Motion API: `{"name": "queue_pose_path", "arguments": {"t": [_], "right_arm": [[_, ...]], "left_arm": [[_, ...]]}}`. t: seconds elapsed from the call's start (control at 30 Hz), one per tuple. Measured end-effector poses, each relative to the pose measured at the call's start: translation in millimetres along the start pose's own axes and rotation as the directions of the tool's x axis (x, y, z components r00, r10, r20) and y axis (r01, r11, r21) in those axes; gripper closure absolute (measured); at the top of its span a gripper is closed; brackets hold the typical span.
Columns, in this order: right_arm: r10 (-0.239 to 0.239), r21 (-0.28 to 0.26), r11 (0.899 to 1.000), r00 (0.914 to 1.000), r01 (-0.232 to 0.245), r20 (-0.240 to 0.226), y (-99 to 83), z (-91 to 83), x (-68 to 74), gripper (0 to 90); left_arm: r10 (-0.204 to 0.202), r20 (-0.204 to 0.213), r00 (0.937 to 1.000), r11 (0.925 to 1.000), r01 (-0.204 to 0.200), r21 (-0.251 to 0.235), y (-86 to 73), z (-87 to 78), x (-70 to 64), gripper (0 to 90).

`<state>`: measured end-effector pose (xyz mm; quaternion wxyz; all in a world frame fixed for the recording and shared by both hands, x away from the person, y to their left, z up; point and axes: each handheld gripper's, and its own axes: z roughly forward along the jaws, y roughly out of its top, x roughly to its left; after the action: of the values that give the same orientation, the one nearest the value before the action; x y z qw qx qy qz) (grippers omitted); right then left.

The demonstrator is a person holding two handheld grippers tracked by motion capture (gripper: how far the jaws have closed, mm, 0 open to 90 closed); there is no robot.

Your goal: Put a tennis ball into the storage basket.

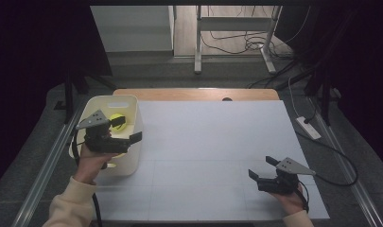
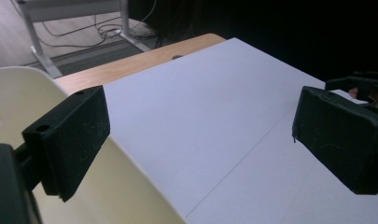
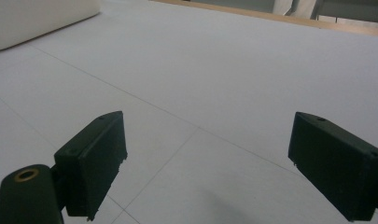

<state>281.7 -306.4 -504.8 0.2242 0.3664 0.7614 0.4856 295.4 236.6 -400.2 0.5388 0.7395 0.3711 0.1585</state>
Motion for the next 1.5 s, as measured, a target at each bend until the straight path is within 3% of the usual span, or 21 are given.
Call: {"name": "queue_pose_path", "arguments": {"t": [0.27,0.77,1.1,1.3,1.4,1.5], "right_arm": [[-0.006,0.002,1.0,1.0,0.006,0.0,0.1,-1.0,0.8,11.2],[-0.005,0.003,1.0,1.0,0.005,0.0,0.0,-1.5,1.7,11.2],[-0.008,0.002,1.0,1.0,0.008,-0.002,0.0,-1.4,2.5,11.2],[-0.006,0.0,1.0,1.0,0.006,0.002,0.3,-2.1,1.5,11.2],[-0.006,0.001,1.0,1.0,0.006,0.002,0.4,-1.9,1.4,11.2],[-0.006,0.0,1.0,1.0,0.006,0.002,0.5,-1.9,1.5,11.2]], "left_arm": [[0.032,0.066,0.9973,0.9994,-0.031,-0.012,-3.1,9.0,-25.0,5.3],[0.048,0.141,0.9888,0.9988,-0.048,-0.002,-15.2,22.3,-46.6,5.8],[0.063,0.201,0.9776,0.9977,-0.067,0.014,-29.0,32.4,-61.0,6.5],[0.101,0.216,0.9711,0.9939,-0.108,0.023,-36.9,38.6,-71.9,7.3],[0.141,0.227,0.9637,0.9878,-0.152,0.033,-40.3,41.4,-80.0,7.5],[0.138,0.242,0.9603,0.9875,-0.152,0.04,-43.5,44.0,-82.5,7.3]]}}
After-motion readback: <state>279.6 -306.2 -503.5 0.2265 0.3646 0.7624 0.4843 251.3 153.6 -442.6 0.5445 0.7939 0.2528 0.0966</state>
